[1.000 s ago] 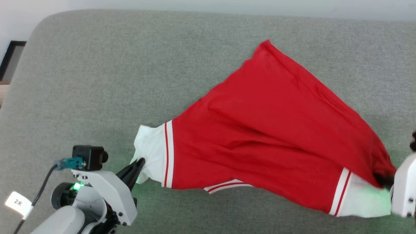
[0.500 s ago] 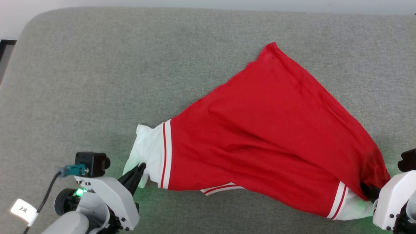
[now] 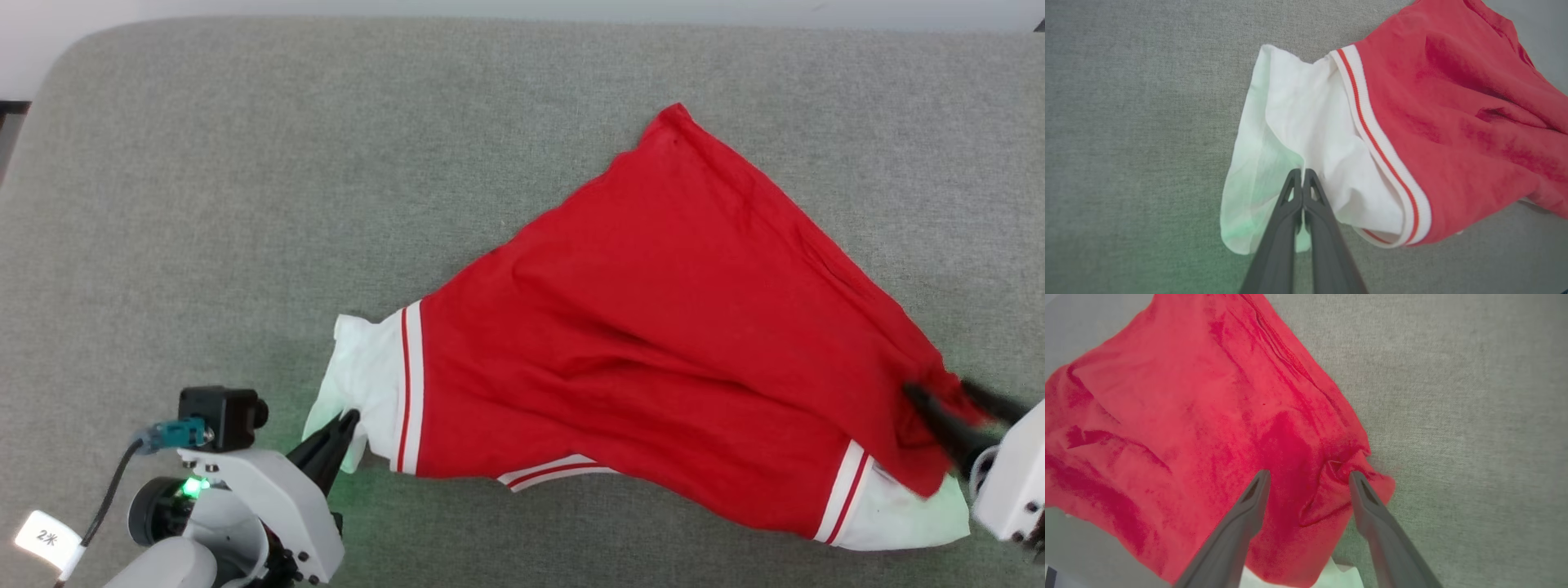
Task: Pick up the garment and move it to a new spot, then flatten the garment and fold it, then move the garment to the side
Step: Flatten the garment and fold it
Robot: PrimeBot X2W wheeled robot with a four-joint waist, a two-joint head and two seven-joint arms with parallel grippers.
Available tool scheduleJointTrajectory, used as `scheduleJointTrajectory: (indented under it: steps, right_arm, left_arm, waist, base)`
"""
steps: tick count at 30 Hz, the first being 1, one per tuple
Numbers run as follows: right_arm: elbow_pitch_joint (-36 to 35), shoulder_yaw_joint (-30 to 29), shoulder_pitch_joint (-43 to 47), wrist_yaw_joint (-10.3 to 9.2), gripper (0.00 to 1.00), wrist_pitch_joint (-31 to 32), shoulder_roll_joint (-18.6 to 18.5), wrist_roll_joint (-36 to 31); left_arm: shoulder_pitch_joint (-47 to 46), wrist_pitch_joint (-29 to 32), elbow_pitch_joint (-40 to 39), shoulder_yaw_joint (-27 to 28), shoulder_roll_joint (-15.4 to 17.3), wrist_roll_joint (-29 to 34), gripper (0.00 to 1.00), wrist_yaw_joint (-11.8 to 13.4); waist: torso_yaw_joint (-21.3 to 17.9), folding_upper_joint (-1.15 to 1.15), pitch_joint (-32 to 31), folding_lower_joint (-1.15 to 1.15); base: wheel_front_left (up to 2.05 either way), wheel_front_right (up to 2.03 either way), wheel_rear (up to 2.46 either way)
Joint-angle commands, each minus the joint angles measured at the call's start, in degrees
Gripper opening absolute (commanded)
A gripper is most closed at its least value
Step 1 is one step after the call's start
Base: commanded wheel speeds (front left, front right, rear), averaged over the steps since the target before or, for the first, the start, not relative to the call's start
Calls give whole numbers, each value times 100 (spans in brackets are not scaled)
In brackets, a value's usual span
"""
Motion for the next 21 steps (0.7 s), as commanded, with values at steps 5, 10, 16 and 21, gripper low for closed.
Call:
scheduleJointTrajectory:
  steps: [5, 10, 16, 21]
  right_arm:
    - [-861, 39, -309, -10, 100, -132, -63, -169]
    - [-963, 380, -920, -10, 100, -374, -360, -379]
    - [-95, 1051, -2081, -10, 100, -650, -685, -363]
    - [1000, 1674, -3095, -10, 100, -794, -947, -265]
  left_arm:
    - [34, -49, -90, 26, 21, 42, 0, 63]
    - [-56, -58, -122, -14, -36, 85, 0, 24]
    - [-231, -43, -79, -120, -189, 160, 0, -73]
    - [-416, -31, 13, -258, -378, 232, 0, -187]
  waist:
    - [24, 0, 22, 0]
    - [117, 0, 92, 0]
    - [374, 0, 212, 0]
    - [694, 0, 334, 0]
  base:
    - [0, 0, 0]
    - [0, 0, 0]
    - [0, 0, 0]
    - [0, 0, 0]
